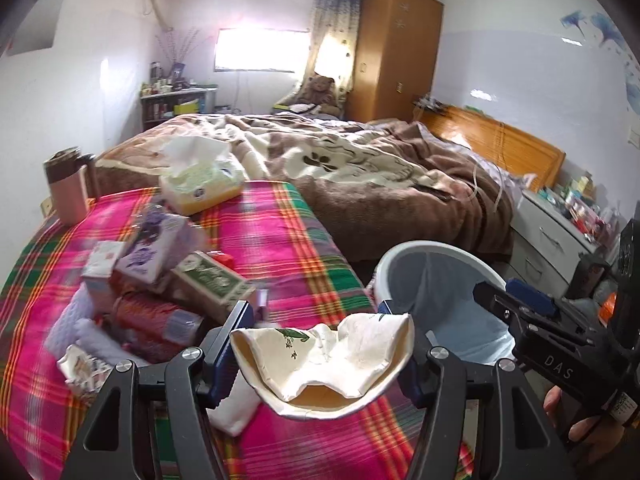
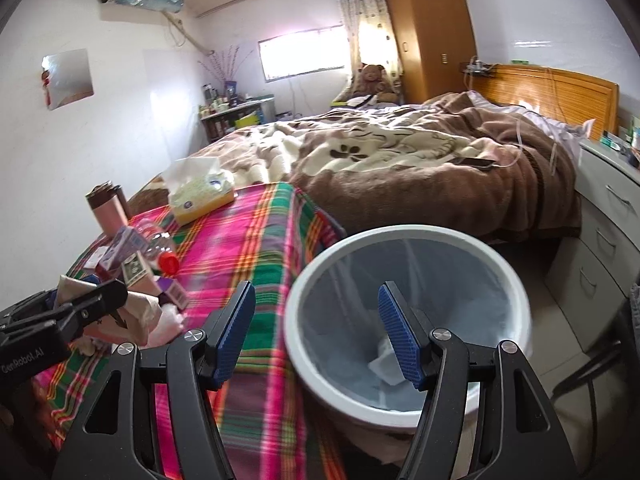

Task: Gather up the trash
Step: 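Move both tools back over the pile of trash on the bed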

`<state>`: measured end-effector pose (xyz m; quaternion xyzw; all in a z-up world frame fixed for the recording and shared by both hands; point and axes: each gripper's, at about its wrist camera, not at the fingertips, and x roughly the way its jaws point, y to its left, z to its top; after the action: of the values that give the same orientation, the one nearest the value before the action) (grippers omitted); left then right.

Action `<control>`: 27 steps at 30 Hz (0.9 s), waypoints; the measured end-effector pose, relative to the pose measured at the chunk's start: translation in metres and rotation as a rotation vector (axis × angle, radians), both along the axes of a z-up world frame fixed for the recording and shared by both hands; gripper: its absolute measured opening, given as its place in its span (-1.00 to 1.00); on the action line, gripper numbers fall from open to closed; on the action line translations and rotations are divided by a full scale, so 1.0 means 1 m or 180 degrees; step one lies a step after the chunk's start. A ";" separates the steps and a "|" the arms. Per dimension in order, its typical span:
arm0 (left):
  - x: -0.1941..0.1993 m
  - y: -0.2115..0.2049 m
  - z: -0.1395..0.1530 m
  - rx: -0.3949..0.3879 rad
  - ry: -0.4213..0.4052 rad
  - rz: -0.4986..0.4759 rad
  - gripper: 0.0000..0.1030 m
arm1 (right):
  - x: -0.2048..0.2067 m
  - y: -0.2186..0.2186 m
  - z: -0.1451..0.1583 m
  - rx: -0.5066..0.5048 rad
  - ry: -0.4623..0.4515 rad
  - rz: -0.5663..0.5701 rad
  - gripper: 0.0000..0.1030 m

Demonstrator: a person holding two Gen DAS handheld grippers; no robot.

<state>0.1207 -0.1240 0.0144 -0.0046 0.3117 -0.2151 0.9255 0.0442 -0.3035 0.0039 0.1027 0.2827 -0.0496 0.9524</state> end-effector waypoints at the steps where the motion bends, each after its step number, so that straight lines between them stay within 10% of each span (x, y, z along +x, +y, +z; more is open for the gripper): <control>1: -0.001 0.008 0.001 -0.0019 -0.0026 0.0037 0.24 | 0.002 0.006 -0.001 -0.0001 0.0006 0.0047 0.27; 27: 0.022 0.168 -0.023 0.0012 0.0232 0.0947 0.46 | 0.058 0.117 -0.008 -0.0227 0.0215 0.0900 0.27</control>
<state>0.1431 0.0444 -0.0082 -0.0569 0.3414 -0.0748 0.9352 0.1020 -0.1861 -0.0042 0.0262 0.3242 0.0716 0.9429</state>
